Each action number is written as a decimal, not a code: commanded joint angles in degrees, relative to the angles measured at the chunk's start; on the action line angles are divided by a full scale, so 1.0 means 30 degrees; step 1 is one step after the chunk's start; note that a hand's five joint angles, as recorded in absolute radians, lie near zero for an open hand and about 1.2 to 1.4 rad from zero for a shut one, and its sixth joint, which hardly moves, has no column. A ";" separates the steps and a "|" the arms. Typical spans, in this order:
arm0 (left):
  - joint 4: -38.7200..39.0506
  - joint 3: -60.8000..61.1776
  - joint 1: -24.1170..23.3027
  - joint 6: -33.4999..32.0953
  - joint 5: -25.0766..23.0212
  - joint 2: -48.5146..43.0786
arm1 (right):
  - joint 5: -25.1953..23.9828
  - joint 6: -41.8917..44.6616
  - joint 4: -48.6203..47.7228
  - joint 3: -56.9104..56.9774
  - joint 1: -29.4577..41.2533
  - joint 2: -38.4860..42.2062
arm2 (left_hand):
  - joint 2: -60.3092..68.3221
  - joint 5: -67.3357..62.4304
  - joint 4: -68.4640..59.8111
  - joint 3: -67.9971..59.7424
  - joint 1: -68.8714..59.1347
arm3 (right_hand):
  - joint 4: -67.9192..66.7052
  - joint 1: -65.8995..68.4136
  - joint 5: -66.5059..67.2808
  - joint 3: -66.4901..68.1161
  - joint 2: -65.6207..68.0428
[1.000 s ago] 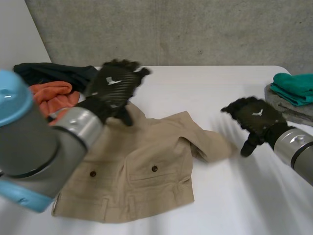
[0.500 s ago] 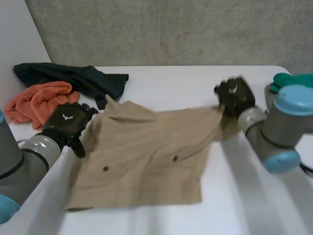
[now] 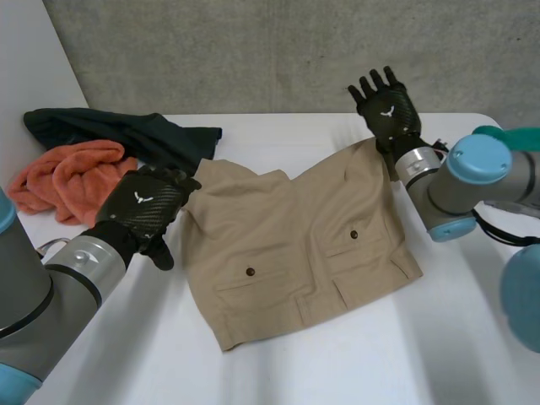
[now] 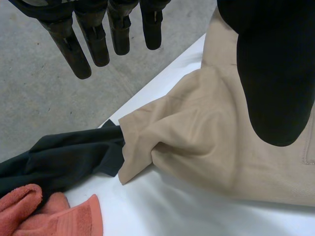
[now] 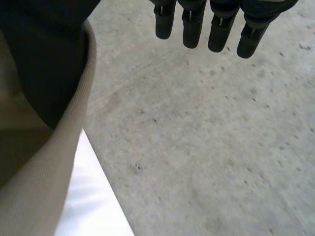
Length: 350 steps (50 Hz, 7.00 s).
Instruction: Fold the laundry.
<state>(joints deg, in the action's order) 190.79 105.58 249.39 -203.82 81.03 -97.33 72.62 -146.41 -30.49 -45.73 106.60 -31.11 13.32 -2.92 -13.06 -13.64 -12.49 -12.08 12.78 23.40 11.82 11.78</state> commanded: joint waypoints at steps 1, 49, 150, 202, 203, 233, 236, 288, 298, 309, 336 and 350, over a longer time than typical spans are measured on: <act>0.0007 -0.0272 -0.0072 -0.0145 -0.0087 -0.0370 | 0.0990 -0.0797 0.2043 -0.5962 -0.0699 -0.6585 | 0.0479 -0.0611 -0.0565 -0.0371 -0.0755 | 0.0692 -0.0926 -0.7799 -0.0607 -0.0593; -0.0023 0.0900 -0.1800 -0.3074 -0.1494 -0.3739 | -0.1235 0.1343 1.2218 -1.8446 -0.5153 -1.4708 | 0.7148 -0.7280 -0.7234 -0.7040 -0.7424 | -0.2364 0.2130 -0.4743 0.2449 0.2463; -0.1429 -1.5301 0.0837 0.0588 -0.3984 -1.5896 | 0.4475 -0.6043 0.5534 -1.7686 0.1380 -0.9991 | 1.2977 -1.3109 -1.3063 -1.2869 -1.3253 | -0.8918 0.8685 0.1811 0.9004 0.9017; 0.2292 -1.2224 -0.0833 0.4748 0.0879 0.1867 | 0.4389 -0.3842 1.2858 -0.6230 0.1439 -1.8989 | 2.2228 -2.2360 -2.2313 -2.2119 -2.2504 | -2.2641 2.2408 1.5534 2.2727 2.2740; 0.2292 -1.2283 -0.0833 0.4748 0.0908 0.1190 | 0.4418 -0.4018 1.2829 -0.6318 0.1439 -1.8521 | 2.2228 -2.2360 -2.2313 -2.2119 -2.2504 | -2.2641 2.2408 1.5534 2.2727 2.2740; 0.2293 -2.2314 -0.0306 0.1818 0.2194 -1.3825 | 0.4945 -0.4665 0.4094 -0.3387 0.1498 -0.5884 | -0.1106 0.0974 0.1020 0.1214 0.0829 | 0.0692 -0.0926 -0.7799 -0.0607 -0.0593; 0.2204 -2.0143 -0.0306 0.1789 0.2782 -1.1861 | 0.4422 -0.4461 0.6110 -0.4437 0.1177 -0.7608 | -0.1106 0.0974 0.1020 0.1214 0.0829 | 0.0692 -0.0926 -0.7799 -0.0607 -0.0593; 0.1707 0.0812 -0.5608 0.4015 0.4571 -0.0435 | -0.3756 0.6235 0.8517 -1.8211 -0.4743 -1.2503 | 2.2228 -2.2360 -2.2313 -2.2119 -2.2504 | -2.2641 2.2408 1.5534 2.2727 2.2740; -0.3618 0.1193 -0.5989 0.3664 0.4396 0.2294 | -0.3639 0.7052 1.5839 -1.9150 -0.5884 -1.7486 | 2.2228 -2.2360 -2.2313 -2.2119 -2.2504 | -2.2641 2.2408 1.5534 2.2727 2.2740; -1.0602 0.0813 -0.7572 0.3723 0.2901 0.3176 | -0.3258 1.2592 2.2995 -2.0527 -0.8434 -2.0186 | 2.2228 -2.2360 -2.2313 -2.2119 -2.2504 | -2.2641 2.2408 1.5534 2.2727 2.2740; -0.1195 -1.5793 -0.3149 -0.0174 0.4013 -1.3431 | 0.2307 0.3978 0.9379 -0.7762 -0.1610 -0.6542 | 2.2228 -2.2360 -2.2313 -2.2119 -2.2504 | -2.2641 2.2408 1.5534 2.2727 2.2740; 0.2700 -2.0457 -0.2826 -0.0203 0.4190 -1.7714 | 0.3100 0.3189 0.3397 -0.4093 -0.0642 -0.1409 | 1.8508 -1.8640 -1.8594 -1.8400 -1.8784 | -1.8331 1.8098 1.1224 1.8417 1.8430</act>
<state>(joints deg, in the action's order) 192.87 45.11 240.78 -204.50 93.35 -149.43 81.10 -135.43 -15.77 -60.09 104.05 -39.03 68.52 -58.03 -68.69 -68.30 -64.69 -68.50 58.90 58.15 67.94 66.87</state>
